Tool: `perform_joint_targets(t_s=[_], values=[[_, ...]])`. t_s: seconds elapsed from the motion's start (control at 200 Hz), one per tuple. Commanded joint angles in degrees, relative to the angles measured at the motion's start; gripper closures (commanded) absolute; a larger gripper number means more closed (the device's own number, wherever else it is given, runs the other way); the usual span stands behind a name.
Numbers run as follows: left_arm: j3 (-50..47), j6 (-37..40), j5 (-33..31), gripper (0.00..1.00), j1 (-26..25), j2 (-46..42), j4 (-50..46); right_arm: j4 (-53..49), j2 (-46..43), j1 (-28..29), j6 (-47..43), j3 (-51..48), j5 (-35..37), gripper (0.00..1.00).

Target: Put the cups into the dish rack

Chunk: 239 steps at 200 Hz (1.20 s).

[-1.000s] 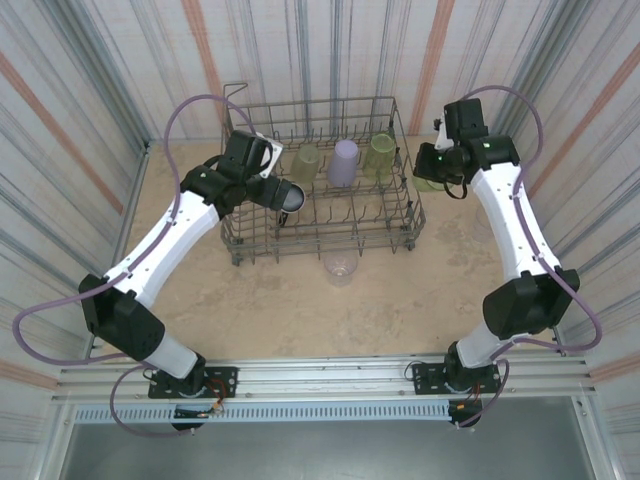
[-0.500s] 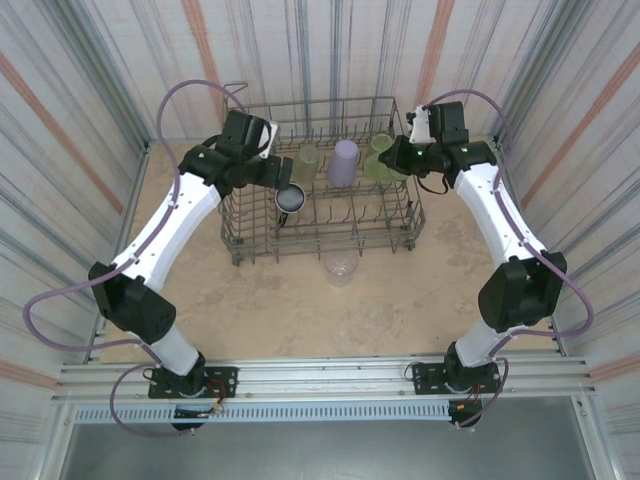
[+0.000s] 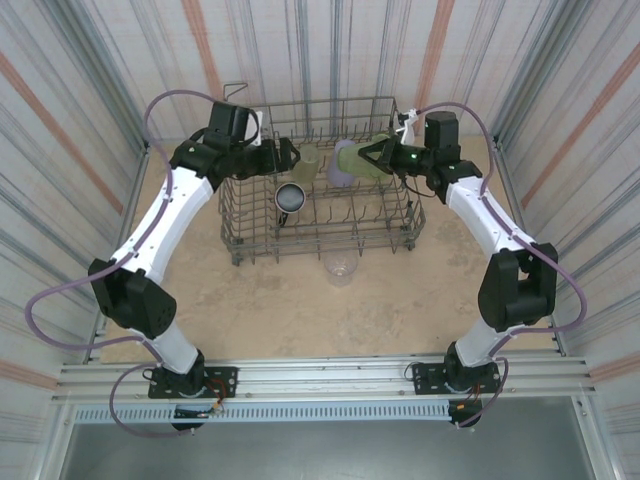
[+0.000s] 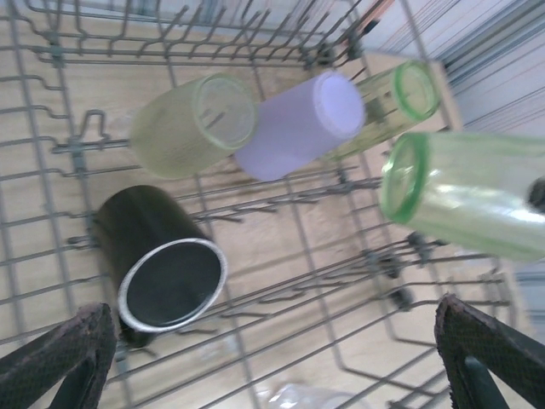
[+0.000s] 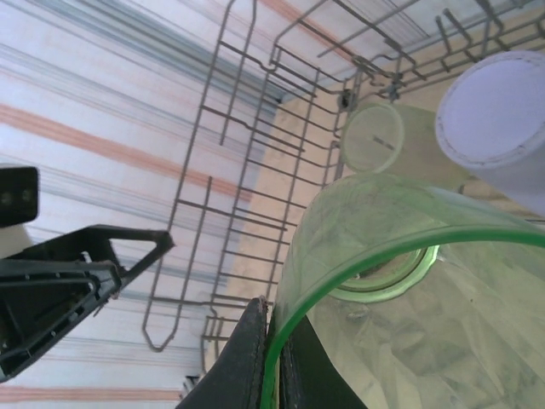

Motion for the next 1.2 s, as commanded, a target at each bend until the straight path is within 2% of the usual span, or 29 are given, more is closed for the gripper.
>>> perform_joint_targets(t_s=[0.0, 0.19, 0.566, 1.192], values=[[-2.73, -9.51, 8.49, 0.01, 1.19, 0.79, 7.86, 12.02, 0.74, 0.68, 5.75, -1.81, -4.99, 1.00], [-5.56, -17.04, 11.93, 0.01, 1.44, 1.72, 15.49, 24.04, 1.66, 1.80, 12.64, -4.56, -8.00, 1.00], [-11.08, -31.80, 16.28, 0.01, 1.50, 3.48, 31.54, 45.17, 2.38, 3.32, 23.38, -11.16, -9.25, 1.00], [-16.02, -46.33, 19.63, 0.01, -0.03, 6.01, 46.27, 61.94, 5.69, 6.43, 32.01, -13.32, -7.05, 1.00]])
